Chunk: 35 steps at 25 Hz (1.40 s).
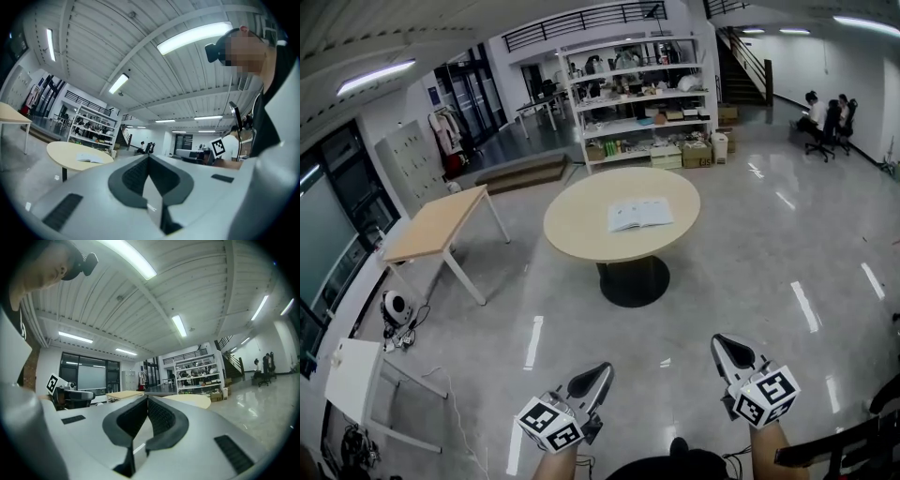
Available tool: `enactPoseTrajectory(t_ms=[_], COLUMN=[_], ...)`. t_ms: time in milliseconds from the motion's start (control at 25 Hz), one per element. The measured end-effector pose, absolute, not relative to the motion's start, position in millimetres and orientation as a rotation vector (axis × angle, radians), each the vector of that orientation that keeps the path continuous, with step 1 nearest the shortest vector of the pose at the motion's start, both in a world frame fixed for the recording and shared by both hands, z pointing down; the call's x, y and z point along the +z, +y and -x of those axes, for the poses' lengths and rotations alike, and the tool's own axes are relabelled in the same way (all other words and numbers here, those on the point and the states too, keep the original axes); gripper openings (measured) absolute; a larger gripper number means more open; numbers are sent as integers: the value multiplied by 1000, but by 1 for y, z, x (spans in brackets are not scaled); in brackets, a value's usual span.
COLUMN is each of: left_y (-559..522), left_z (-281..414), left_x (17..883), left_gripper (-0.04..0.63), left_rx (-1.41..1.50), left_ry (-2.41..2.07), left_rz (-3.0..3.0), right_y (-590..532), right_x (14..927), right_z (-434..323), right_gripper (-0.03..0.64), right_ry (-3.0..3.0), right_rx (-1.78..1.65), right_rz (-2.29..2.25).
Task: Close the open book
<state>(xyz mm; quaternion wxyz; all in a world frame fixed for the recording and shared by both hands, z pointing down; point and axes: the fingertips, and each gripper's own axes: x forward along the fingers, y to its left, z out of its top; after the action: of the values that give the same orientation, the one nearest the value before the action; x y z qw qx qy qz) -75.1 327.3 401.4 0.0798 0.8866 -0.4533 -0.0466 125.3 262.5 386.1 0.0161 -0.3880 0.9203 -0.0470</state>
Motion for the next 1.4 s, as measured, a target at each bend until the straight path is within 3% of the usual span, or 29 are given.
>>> enactPoseTrajectory(t_ms=[320,760,1400], left_y=[223,103,-130], left_z=[46,59,196], left_x=[398,415,402], left_gripper=[-3,-3,-3], left_rx=[-122,-90,-107], left_ry=[-1401,-1382,-1319], left_rz=[-2636,-2616,-2698], right_y=[147,32,-186], right_x=[382,404,381], right_z=[-151,-129,12], right_gripper=[0,0,0], right_ry=[2902,2907,2917], right_rx=[-115,-168,-91], right_rz=[1136,1136,1194])
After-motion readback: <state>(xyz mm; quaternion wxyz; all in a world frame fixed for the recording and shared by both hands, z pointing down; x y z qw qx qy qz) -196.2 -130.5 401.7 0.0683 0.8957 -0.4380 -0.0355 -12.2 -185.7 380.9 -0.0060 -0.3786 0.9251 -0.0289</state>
